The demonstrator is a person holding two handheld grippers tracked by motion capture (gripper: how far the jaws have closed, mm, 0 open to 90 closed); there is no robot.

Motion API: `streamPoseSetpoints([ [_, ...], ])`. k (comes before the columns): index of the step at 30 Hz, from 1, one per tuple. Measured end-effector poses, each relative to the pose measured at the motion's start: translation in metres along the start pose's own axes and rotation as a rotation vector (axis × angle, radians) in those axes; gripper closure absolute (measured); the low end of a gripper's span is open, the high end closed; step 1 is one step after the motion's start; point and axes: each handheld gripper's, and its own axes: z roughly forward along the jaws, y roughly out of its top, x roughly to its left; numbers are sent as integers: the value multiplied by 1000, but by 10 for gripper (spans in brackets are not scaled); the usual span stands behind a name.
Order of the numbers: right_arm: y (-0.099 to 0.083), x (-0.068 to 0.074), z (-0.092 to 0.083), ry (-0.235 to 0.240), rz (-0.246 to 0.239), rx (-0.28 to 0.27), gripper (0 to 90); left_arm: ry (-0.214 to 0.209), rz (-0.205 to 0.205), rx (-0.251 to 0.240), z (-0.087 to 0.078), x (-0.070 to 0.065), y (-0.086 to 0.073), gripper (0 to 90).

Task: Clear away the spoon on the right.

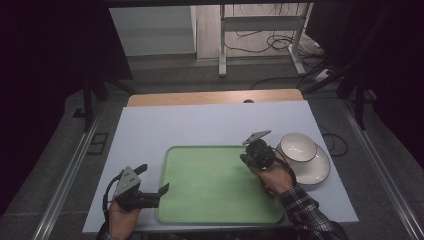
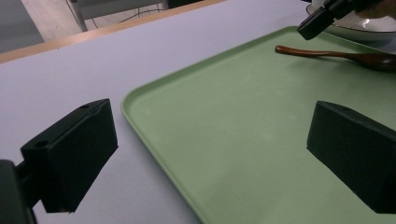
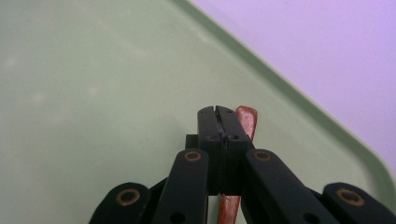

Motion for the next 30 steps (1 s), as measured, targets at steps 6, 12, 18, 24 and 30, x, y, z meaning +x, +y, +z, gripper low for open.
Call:
streamPoseSetpoints([
  [6, -3, 2, 12, -9, 11, -19, 899, 2, -2, -3, 0, 0, 0, 15],
  [12, -6, -1, 20, -14, 24, -15, 899, 5, -4, -5, -1, 1, 0, 14],
  [18, -9, -3, 25, -36, 29, -1, 899, 5, -4, -3, -1, 1, 0, 14],
  [24, -12, -9, 25, -53, 40, 3, 899, 6, -4, -3, -1, 1, 0, 14],
  [30, -16, -17, 22, -84, 59, 12, 899, 8, -4, -3, -1, 1, 0, 14],
])
